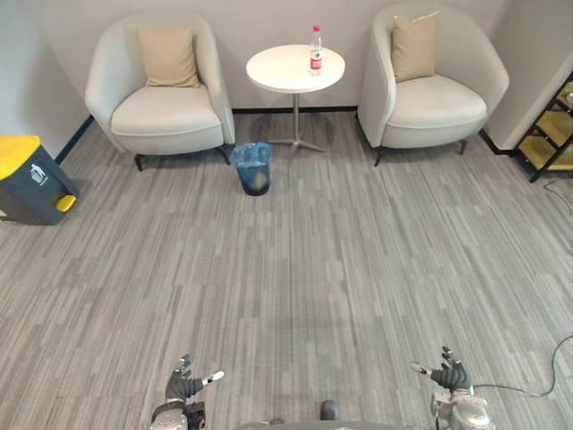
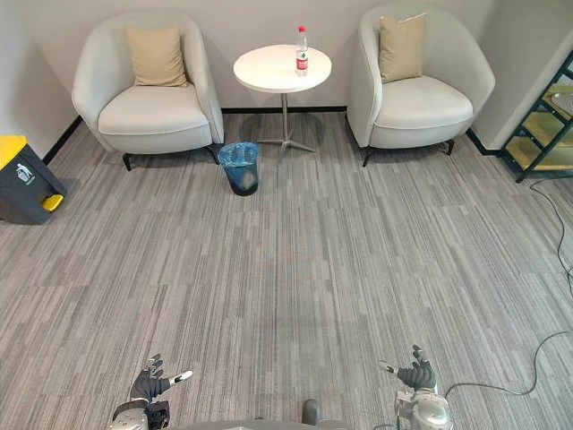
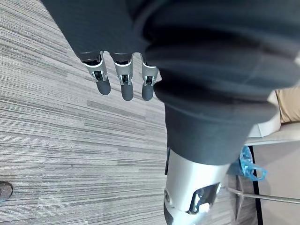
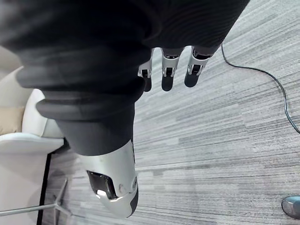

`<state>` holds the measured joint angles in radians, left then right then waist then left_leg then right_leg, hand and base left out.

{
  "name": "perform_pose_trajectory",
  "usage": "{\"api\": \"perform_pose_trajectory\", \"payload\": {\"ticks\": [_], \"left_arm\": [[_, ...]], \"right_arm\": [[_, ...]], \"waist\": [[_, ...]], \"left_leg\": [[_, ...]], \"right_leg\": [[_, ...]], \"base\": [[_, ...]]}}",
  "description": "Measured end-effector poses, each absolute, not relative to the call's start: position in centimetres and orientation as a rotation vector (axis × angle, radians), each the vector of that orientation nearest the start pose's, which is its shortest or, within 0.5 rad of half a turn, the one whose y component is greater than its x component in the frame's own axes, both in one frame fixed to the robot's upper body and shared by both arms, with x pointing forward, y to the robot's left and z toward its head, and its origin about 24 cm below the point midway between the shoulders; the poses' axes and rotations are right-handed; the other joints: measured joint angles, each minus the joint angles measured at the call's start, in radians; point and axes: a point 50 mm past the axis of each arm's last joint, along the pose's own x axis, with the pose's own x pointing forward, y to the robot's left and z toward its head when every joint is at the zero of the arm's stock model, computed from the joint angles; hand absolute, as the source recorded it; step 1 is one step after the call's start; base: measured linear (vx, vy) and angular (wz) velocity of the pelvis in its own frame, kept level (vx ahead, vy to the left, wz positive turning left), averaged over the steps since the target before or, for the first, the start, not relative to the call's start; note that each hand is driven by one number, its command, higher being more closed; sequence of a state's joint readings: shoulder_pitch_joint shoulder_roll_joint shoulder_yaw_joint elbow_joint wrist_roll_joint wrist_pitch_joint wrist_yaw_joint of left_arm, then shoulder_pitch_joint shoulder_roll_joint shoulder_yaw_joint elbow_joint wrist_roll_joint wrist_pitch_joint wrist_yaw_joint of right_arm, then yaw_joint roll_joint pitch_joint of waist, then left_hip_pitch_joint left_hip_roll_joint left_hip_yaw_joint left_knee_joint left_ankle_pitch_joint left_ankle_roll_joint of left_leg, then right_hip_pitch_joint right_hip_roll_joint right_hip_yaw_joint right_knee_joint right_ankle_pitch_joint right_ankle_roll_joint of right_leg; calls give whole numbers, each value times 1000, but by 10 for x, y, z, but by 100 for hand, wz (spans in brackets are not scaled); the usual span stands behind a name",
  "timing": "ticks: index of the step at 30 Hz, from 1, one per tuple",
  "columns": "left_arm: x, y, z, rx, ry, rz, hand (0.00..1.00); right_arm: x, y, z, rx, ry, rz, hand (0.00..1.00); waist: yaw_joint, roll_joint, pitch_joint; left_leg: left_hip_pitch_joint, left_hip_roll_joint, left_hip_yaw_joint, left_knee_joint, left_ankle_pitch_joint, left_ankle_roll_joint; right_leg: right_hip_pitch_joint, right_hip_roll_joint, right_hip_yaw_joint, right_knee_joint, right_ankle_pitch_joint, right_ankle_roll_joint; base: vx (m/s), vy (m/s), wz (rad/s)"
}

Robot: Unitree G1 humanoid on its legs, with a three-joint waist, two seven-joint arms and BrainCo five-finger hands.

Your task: Gather rubbish on tea table into small bin, then transfer packed bag to large trash can.

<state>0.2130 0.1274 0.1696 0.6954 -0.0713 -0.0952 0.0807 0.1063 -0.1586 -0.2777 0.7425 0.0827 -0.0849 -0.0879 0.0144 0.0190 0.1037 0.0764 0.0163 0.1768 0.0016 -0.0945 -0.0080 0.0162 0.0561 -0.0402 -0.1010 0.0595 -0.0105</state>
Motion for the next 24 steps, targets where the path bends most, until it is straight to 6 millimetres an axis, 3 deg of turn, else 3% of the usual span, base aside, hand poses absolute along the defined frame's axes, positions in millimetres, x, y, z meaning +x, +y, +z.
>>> {"api": "perform_pose_trajectory", "payload": {"ticks": [3,4,6,8,11,13,14,15,16,17,18,19,20,22,24], "left_arm": [[121,237,-118,28,754,382,0],[123,235,-117,18,743,383,0],[130,234,-111,8,705,382,0],[141,235,-105,10,663,376,0],[151,232,-101,27,643,353,0],[150,230,-102,28,646,350,0],[154,229,-100,27,634,346,0],[158,228,-99,25,625,343,0],[162,228,-97,23,616,340,0],[164,227,-97,22,610,336,0],[165,224,-97,13,612,332,0],[166,223,-97,12,609,327,0],[166,221,-97,9,608,326,0],[161,214,-101,-18,624,328,0],[159,209,-103,-35,631,323,0]], "right_arm": [[153,-262,-106,-1,687,-475,0],[157,-263,-104,13,674,-488,0],[161,-266,-101,28,659,-514,0],[156,-264,-104,48,673,-526,0],[158,-258,-105,65,676,-518,0],[158,-259,-105,68,675,-520,0],[160,-260,-104,64,669,-519,0],[162,-261,-102,61,663,-519,0],[164,-264,-100,52,653,-521,0],[162,-267,-99,42,648,-530,0],[159,-271,-99,29,654,-545,0],[163,-270,-97,31,641,-541,0],[166,-268,-95,36,628,-533,0],[169,-262,-93,30,611,-507,0],[179,-248,-90,46,576,-464,0]], "waist": [[4,0,17],[5,9,25],[2,20,45],[4,4,60],[-1,10,94],[-9,22,103],[-29,34,112],[-38,31,114],[-55,34,117],[-57,22,116],[-65,31,115],[-64,36,115],[-66,37,116],[-57,51,135],[-34,37,150]], "left_leg": [[-39,4,20,41,-27,7],[-64,10,22,75,-50,13],[-86,15,22,127,-88,18],[-93,-4,12,169,-134,32],[-23,-2,-7,158,-185,47],[45,14,-9,126,-195,31],[80,34,-25,94,-199,23],[99,46,-36,79,-200,20],[120,58,-51,58,-201,7],[140,61,-60,57,-202,-11],[152,81,-78,87,-211,-30],[135,99,-79,146,-196,-55],[79,111,-81,304,-161,-69],[-77,188,-78,756,27,-26],[-225,245,-32,1083,-23,-21]], "right_leg": [[-27,2,19,4,-5,0],[-61,2,16,53,-35,-8],[-148,-8,-5,242,-141,8],[-267,-61,-76,520,-245,25],[-393,-136,-196,769,-304,34],[-425,-151,-227,701,-307,47],[-460,-148,-233,628,-289,50],[-481,-144,-230,591,-266,52],[-514,-134,-210,505,-196,59],[-534,-131,-178,484,-116,40],[-540,-129,-174,543,-80,-41],[-546,-129,-185,599,-129,-47],[-524,-128,-196,637,-197,-58],[-370,-88,-214,590,-264,-82],[-201,-52,-199,506,-282,-105]], "base": [[-6,16,-24],[42,39,-13],[73,48,0],[115,33,12],[234,10,6],[450,-29,14],[506,-83,41],[545,-147,63],[591,-188,55],[623,-219,57],[658,-254,26],[661,-295,25],[801,-354,14],[684,-287,8],[704,-237,-19]]}}
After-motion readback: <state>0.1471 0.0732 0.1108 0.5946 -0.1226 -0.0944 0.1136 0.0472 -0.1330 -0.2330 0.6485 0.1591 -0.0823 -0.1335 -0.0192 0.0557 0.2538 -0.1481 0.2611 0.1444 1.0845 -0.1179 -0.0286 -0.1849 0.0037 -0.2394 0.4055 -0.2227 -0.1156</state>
